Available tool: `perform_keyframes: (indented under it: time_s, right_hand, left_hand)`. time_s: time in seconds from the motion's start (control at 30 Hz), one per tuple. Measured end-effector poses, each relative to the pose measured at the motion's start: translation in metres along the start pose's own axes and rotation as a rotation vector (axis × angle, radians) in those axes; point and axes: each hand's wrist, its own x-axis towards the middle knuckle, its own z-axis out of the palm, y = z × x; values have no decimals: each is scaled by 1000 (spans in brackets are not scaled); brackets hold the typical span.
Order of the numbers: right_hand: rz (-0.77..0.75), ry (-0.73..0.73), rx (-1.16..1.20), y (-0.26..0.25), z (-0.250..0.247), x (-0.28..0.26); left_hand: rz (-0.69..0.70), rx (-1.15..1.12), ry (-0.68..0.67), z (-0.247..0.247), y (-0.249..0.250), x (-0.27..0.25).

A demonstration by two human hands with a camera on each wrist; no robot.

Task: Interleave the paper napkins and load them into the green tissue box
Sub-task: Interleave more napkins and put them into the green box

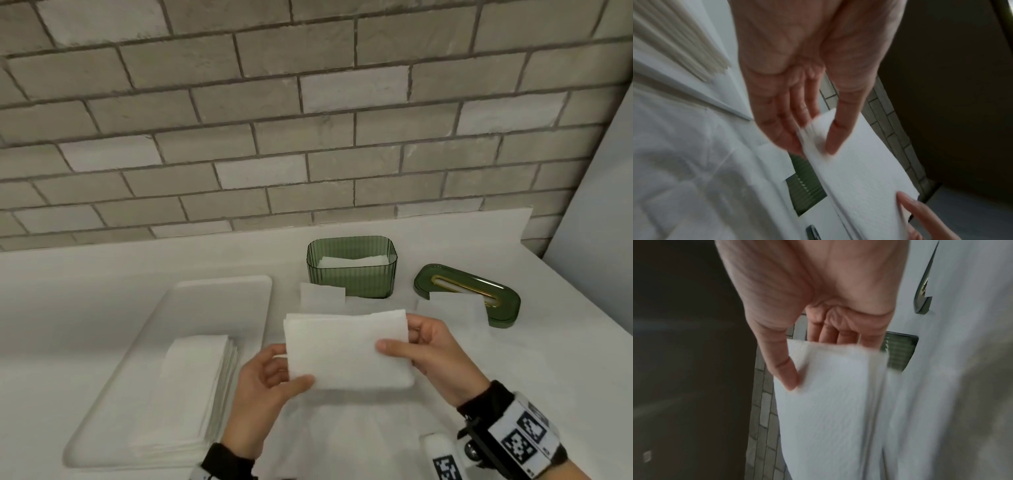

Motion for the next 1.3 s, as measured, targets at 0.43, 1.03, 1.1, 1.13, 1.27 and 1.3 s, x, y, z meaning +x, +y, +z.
perform_keyframes:
  time_s: [0.43, 1.03, 1.1, 1.13, 1.27, 1.3]
  right_hand:
    - [163, 25, -159, 41, -21, 2]
    - [204, -58, -491, 14, -36, 23]
    - [148, -43, -474, -11, -37, 43]
    - [102, -10, -500, -25, -36, 56]
    - [-59, 132, -597, -66, -29, 118]
    - [-73, 163, -606, -72, -28, 133]
  left_hand:
    - [-263, 97, -172, 23, -24, 13]
    - [-200, 203, -137, 29, -8, 14]
    - [-66, 211, -85, 32, 11, 32]
    - [8, 201, -63, 35, 24, 45]
    - [261, 331, -64, 41, 78, 115]
    - [301, 385, -54, 42, 89, 135]
